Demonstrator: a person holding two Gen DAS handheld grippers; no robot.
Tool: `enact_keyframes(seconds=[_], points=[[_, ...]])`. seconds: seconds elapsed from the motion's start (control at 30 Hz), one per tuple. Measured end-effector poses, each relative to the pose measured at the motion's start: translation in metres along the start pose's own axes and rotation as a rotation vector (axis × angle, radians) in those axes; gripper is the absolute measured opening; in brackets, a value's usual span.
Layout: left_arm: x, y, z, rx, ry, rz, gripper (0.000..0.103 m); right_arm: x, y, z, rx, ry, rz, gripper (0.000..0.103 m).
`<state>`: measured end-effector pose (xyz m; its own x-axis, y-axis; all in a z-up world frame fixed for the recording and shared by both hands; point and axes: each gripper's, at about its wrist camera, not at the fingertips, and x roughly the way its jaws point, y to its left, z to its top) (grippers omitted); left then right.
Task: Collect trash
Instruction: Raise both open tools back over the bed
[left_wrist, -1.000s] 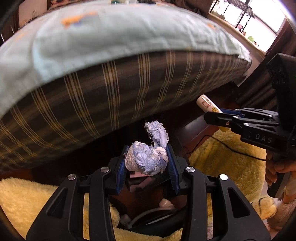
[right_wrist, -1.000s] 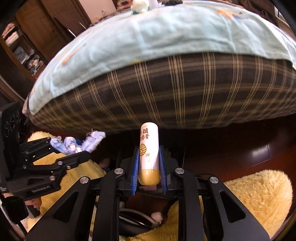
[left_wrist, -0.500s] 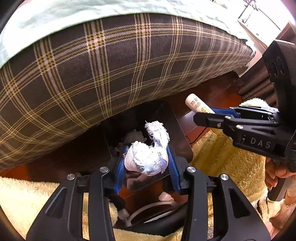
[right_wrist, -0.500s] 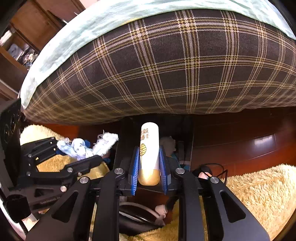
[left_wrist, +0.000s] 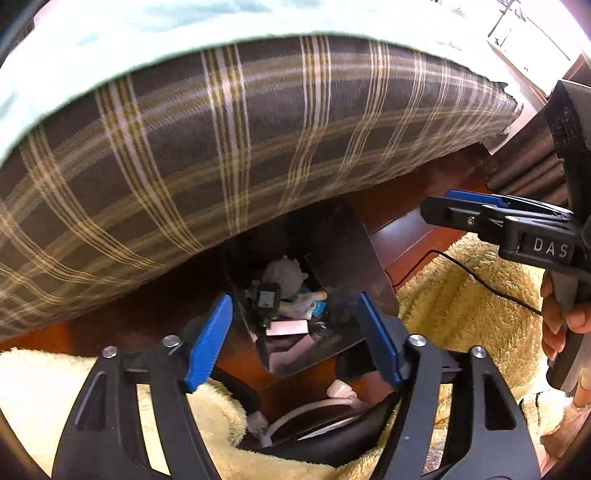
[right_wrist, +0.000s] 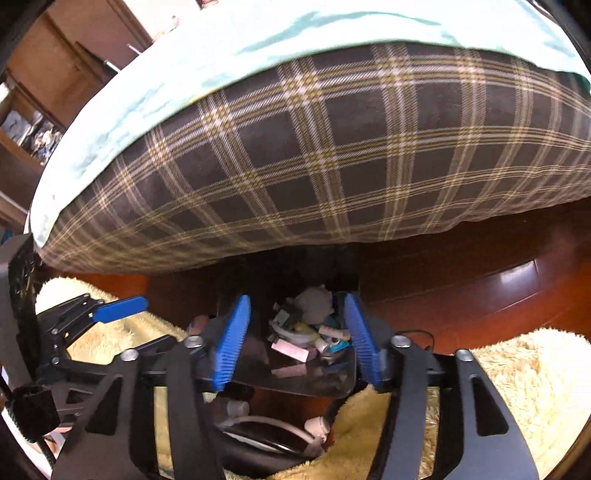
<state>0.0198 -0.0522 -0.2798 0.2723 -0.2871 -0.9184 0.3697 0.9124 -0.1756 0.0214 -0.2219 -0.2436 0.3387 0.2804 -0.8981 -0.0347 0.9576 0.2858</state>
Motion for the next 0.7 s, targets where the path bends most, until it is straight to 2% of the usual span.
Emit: enact_keyframes(seconds=[0.03,0.1,0.2,0.47,0.7], points=[[-0.004,0.0,0.001,0.004,-0.012,0.007,0.072,-0.003,-0.001,0.002,0.002,-0.006,0.003,0.064],[-0.014,-0.001,0.004,0.007,-0.034,0.016,0.077,-0.007,0.0,0.005,0.007,-0.022,0.007,0.076],[-0.03,0.0,0.012,0.006,-0.079,0.033,0.081,-0.019,0.001,0.013,0.008,-0.052,0.012,0.086],[-0.076,0.006,0.036,0.004,-0.192,0.067,0.086,-0.061,0.008,0.044,-0.034,-0.186,-0.021,0.086],[-0.109,0.016,0.079,0.009,-0.294,0.095,0.089,-0.093,0.015,0.095,-0.081,-0.322,-0.066,0.086]])
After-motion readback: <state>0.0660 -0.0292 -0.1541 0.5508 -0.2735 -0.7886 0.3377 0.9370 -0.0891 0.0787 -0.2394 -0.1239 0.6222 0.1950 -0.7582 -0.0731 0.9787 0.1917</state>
